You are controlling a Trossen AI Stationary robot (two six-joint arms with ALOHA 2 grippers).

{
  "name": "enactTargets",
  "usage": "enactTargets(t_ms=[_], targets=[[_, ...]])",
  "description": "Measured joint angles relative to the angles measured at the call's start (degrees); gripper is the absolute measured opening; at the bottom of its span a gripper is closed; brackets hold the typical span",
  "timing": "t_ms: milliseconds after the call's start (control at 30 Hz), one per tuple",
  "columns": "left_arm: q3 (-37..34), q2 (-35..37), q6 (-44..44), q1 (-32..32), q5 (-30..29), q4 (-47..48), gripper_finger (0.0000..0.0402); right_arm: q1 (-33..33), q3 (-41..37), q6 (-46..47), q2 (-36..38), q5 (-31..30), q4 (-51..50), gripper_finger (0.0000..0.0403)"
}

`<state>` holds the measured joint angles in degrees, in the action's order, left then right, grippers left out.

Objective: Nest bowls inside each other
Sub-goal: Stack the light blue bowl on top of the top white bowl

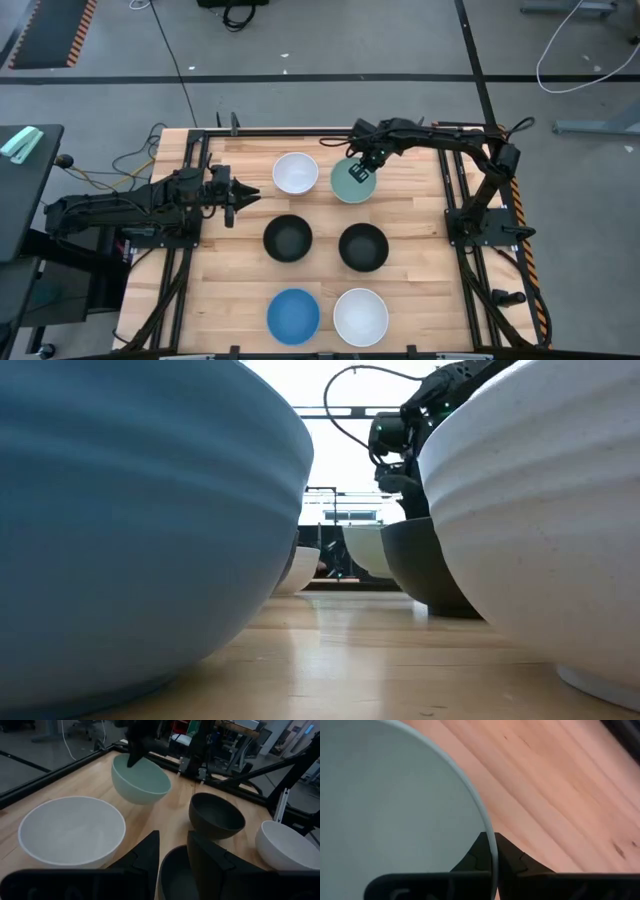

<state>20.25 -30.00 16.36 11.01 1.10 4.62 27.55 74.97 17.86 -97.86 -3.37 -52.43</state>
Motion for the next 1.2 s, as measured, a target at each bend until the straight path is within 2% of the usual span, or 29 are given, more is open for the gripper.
enactTargets(t_ms=[300,467,667,900,1200], targets=[[0.0,0.0,0.0,0.0,-0.4,0.0,0.0107,-2.8,8.1,0.1,0.0,-0.7,-0.6,0.0005],[0.0,0.0,0.0,0.0,-0.4,0.0,0.0107,-3.4,13.4,0.6,0.0,-0.5,2.8,0.0004],[0.0,0.0,-0.1,0.0,-0.4,0.0,0.0107,-3.3,19.3,1.6,-1.1,3.0,5.0,0.0004],[0.0,0.0,-0.3,0.0,-0.4,-0.1,0.0107,-3.3,28.4,1.2,-8.3,7.3,3.7,0.0004],[0.0,0.0,-0.5,0.1,-0.4,-0.4,0.0107,-3.2,44.4,-1.6,-23.7,9.5,-3.6,0.0004]])
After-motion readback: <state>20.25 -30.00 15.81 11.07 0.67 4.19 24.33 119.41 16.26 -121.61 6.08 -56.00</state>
